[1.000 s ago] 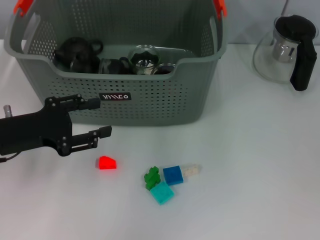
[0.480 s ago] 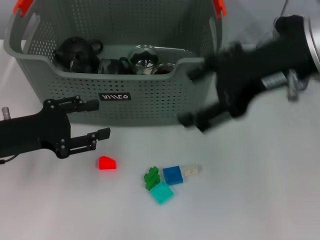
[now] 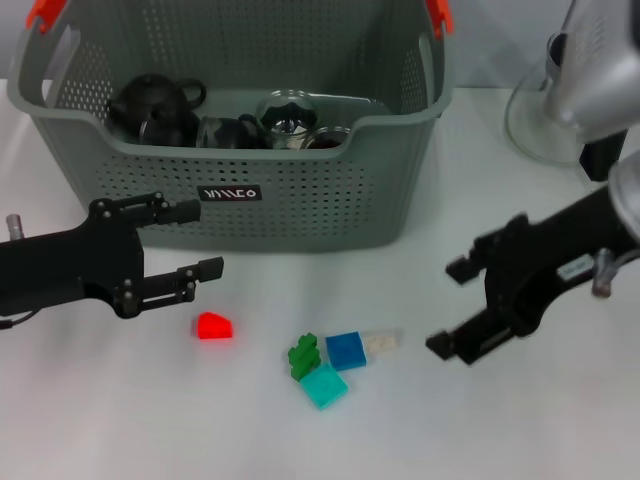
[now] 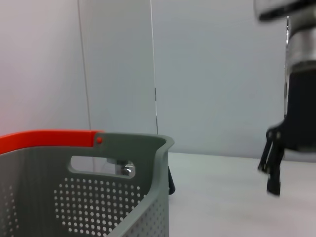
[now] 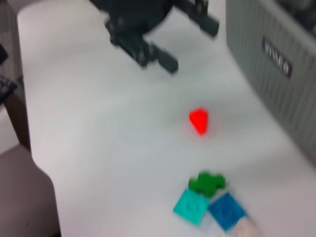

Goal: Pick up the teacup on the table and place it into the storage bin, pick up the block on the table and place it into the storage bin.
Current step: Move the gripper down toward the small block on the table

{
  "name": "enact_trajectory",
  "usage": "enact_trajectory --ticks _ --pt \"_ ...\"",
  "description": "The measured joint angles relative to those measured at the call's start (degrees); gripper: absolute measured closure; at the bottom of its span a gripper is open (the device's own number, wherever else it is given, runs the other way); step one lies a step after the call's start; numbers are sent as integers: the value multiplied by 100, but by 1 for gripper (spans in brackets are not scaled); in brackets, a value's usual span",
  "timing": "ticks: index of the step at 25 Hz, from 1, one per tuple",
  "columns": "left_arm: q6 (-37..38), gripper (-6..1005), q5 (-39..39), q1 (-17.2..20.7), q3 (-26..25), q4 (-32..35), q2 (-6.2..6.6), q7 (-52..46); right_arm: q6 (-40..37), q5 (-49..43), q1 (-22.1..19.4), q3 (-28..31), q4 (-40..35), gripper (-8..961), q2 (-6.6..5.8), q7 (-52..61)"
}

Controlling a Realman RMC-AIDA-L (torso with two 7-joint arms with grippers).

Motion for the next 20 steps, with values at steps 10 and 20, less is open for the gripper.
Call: enact_trajectory --ticks 10,20 --pt "7 325 0 13 0 -22 -28 0 1288 -737 500 -901 1731 11 3 -96" --pt "7 325 0 13 -1 -26 -38 0 2592 -722 1108 -2088 3004 11 57 -47"
